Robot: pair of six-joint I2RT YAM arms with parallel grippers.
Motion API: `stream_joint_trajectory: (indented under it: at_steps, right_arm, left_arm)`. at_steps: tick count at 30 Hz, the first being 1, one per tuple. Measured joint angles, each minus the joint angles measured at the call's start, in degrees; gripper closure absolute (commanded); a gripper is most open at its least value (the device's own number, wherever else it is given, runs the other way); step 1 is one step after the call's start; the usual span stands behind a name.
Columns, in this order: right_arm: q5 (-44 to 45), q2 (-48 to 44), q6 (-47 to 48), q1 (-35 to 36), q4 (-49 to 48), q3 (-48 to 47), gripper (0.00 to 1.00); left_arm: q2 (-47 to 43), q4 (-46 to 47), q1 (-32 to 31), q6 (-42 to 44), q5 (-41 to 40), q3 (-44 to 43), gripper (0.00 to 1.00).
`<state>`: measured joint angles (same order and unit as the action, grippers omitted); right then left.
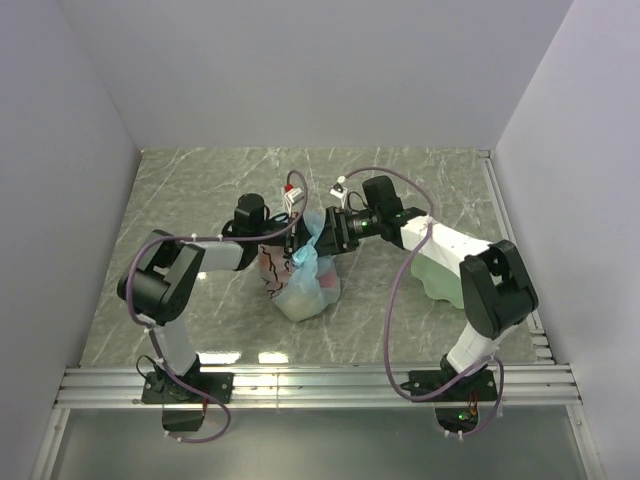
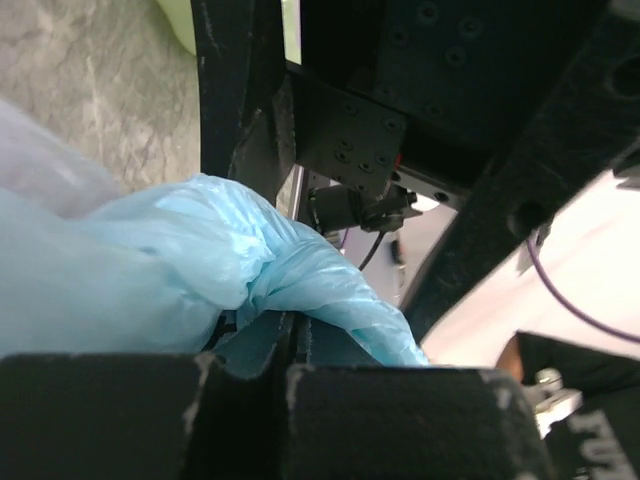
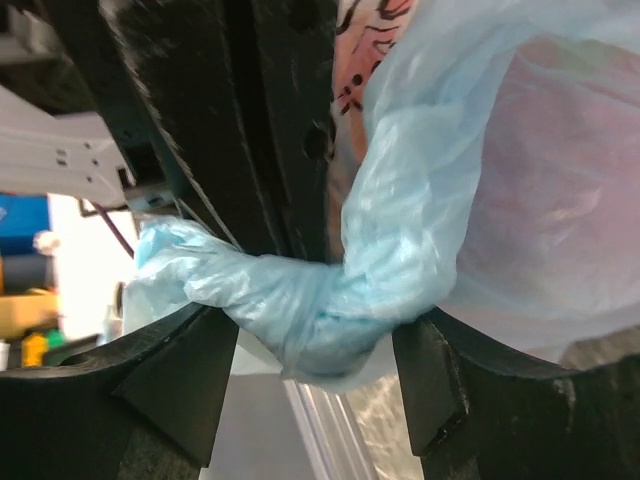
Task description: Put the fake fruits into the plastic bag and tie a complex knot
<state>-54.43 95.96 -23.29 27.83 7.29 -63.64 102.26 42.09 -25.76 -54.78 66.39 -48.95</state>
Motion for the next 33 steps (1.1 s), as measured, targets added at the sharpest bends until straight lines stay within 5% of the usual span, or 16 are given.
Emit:
stream_joint_trajectory:
  at_steps: [10,20,33]
  right_arm:
    - [-1.9,2.2,-6.3,0.0,-5.4,-0.1,0.30]
    - [-1.5,-4.4,-0.8,0.0,-8.4,6.8,0.30]
    - [-5.0,0.9,-3.3,0.7,-11.3,2.0,0.30]
  left_arm:
    - [2.7,12.4,0.5,-10.5,-0.2,2.0,1.00]
    - [2.4,23.3,1.8,-21.9,-0.3,2.1,0.99]
    - [1.4,17.8,1.5,-16.7,-0.8,-0.1,0.99]
